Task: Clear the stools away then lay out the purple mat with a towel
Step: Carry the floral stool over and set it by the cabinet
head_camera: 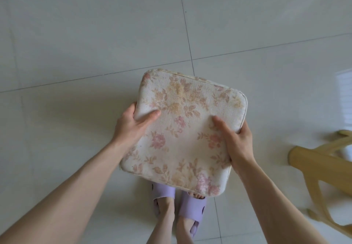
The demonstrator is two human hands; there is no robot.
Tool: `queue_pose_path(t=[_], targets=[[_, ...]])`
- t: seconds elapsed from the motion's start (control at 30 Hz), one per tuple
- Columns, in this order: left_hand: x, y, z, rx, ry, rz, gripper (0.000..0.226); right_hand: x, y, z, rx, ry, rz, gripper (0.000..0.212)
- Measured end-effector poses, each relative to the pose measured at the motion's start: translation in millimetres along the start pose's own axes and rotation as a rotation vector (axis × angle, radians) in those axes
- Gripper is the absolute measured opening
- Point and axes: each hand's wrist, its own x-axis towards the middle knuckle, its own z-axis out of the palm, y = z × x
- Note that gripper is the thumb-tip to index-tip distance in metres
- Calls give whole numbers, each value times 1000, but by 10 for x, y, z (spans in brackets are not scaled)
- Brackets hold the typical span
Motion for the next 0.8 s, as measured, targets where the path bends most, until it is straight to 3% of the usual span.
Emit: queue_pose_path(t=[0.37,0.8], targets=[[-822,617,-1382,-194,227,-40,49,-864,-1473,963,-185,-250,-132,51],[-408,863,-3988,-280,441,-101,54,-1517,-2585,3608,-269,-390,-173,52]])
